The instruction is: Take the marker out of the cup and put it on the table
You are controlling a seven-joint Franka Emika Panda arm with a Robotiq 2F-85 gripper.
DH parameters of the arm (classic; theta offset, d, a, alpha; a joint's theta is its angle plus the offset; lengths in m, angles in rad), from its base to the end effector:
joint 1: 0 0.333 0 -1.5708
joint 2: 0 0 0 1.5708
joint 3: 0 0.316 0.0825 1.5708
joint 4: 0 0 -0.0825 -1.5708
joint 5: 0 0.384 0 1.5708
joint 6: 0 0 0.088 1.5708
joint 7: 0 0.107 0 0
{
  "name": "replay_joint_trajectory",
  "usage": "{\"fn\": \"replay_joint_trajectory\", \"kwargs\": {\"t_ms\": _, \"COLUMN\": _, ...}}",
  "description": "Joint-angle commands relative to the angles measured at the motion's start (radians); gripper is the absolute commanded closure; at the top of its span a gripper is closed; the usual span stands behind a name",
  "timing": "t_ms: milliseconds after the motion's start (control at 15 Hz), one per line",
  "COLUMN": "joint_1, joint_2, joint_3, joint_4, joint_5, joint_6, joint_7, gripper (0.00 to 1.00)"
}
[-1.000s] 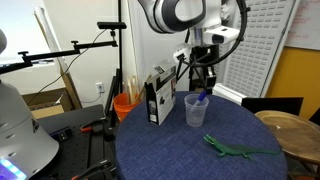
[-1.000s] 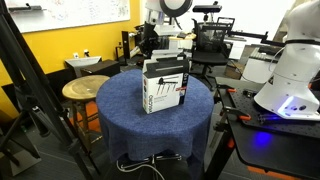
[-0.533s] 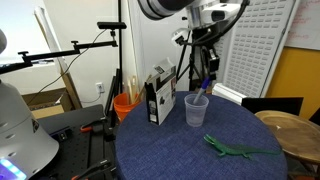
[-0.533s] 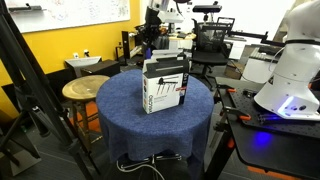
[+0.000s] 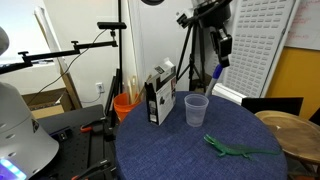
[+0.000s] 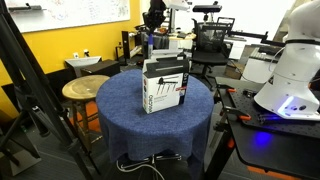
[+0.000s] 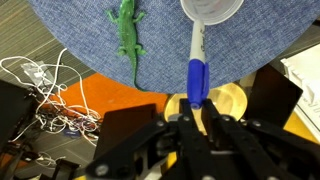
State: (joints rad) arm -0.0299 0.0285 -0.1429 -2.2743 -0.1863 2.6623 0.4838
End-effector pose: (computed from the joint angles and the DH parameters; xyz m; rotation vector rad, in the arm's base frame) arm 0.5447 -0.0894 0.3818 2.9307 -0.7576 0.5701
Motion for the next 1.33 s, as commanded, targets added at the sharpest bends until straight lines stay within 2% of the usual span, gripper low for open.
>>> {"fn": "replay_joint_trajectory", "kwargs": {"t_ms": 0, "joint_1": -0.038, "joint_2": -0.035, "joint_3": -0.004, "joint_4": -0.019, "joint_5": -0.093, "joint_6": 0.003, "joint_7": 0.084, "gripper": 0.96}}
{"fn": "replay_joint_trajectory", "kwargs": {"t_ms": 400, "joint_1": -0.079, "joint_2": 0.017, "joint_3": -0.018, "joint_4": -0.007, "joint_5": -0.204, "joint_6": -0.013, "joint_7": 0.154, "gripper": 0.96}}
{"fn": "replay_joint_trajectory", "kwargs": {"t_ms": 1200, "joint_1": -0.056, "joint_2": 0.175, "joint_3": -0.062, "joint_4": 0.037, "joint_5": -0.174, "joint_6": -0.028, "joint_7": 0.114, "gripper": 0.96}}
{"fn": "replay_joint_trajectory", "kwargs": {"t_ms": 1267, "joint_1": -0.055, "joint_2": 0.183, "joint_3": -0.062, "joint_4": 0.042, "joint_5": -0.167, "joint_6": -0.029, "joint_7": 0.107, "gripper": 0.58}}
